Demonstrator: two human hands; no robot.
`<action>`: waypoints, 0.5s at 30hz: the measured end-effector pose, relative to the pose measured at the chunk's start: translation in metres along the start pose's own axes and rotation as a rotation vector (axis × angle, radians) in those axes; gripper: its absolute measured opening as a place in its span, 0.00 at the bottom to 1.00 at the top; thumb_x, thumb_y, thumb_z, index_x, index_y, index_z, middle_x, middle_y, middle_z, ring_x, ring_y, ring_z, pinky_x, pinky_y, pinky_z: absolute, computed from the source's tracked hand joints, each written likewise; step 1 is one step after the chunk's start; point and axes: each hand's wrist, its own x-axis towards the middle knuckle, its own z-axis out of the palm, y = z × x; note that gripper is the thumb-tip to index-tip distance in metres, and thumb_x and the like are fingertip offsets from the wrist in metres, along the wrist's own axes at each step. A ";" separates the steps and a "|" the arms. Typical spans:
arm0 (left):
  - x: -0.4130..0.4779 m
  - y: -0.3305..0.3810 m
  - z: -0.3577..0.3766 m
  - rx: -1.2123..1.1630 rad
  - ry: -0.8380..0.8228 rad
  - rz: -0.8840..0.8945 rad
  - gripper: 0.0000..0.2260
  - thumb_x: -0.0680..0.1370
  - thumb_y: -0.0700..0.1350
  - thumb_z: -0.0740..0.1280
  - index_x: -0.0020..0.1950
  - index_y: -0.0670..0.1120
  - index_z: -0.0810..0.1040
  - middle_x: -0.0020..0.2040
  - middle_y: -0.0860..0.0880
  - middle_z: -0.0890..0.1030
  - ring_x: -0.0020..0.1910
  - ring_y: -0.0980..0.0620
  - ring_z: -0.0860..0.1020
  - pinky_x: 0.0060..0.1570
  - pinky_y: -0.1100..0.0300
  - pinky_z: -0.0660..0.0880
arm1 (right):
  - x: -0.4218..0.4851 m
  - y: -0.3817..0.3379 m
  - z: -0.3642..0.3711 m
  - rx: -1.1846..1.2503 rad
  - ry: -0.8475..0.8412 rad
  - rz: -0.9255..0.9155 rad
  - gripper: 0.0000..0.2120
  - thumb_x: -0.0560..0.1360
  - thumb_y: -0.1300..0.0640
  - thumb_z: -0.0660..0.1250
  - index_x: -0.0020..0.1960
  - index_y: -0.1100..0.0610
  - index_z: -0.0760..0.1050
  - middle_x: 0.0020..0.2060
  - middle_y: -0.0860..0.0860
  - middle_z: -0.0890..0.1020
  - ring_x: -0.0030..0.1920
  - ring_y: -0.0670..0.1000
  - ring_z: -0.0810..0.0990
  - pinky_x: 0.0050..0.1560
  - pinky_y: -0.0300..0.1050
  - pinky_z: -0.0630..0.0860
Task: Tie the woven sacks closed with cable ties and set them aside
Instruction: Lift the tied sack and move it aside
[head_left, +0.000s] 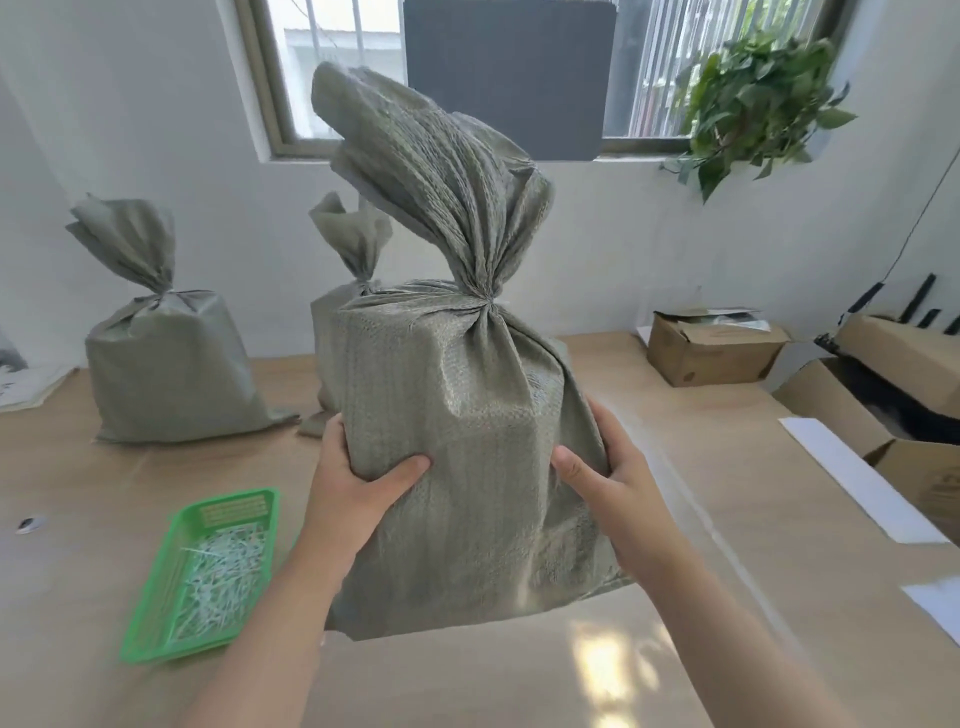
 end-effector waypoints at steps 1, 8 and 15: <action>0.002 0.001 0.014 0.007 -0.003 -0.001 0.32 0.57 0.50 0.83 0.57 0.60 0.73 0.52 0.56 0.83 0.53 0.53 0.82 0.53 0.48 0.80 | 0.005 0.001 -0.013 -0.002 -0.002 -0.001 0.34 0.70 0.46 0.76 0.73 0.42 0.68 0.68 0.46 0.78 0.68 0.51 0.77 0.68 0.61 0.73; 0.031 -0.004 0.078 0.035 -0.065 0.014 0.27 0.68 0.40 0.80 0.60 0.56 0.71 0.55 0.54 0.81 0.54 0.56 0.81 0.53 0.55 0.78 | 0.039 0.010 -0.068 -0.016 0.040 -0.015 0.35 0.70 0.47 0.76 0.74 0.44 0.68 0.69 0.47 0.77 0.69 0.50 0.76 0.69 0.60 0.72; 0.075 -0.008 0.136 0.063 -0.078 0.004 0.29 0.67 0.43 0.81 0.61 0.52 0.70 0.55 0.53 0.81 0.54 0.56 0.80 0.50 0.58 0.77 | 0.086 0.012 -0.116 -0.052 0.065 -0.040 0.37 0.69 0.44 0.77 0.74 0.46 0.68 0.69 0.48 0.77 0.70 0.52 0.75 0.70 0.63 0.70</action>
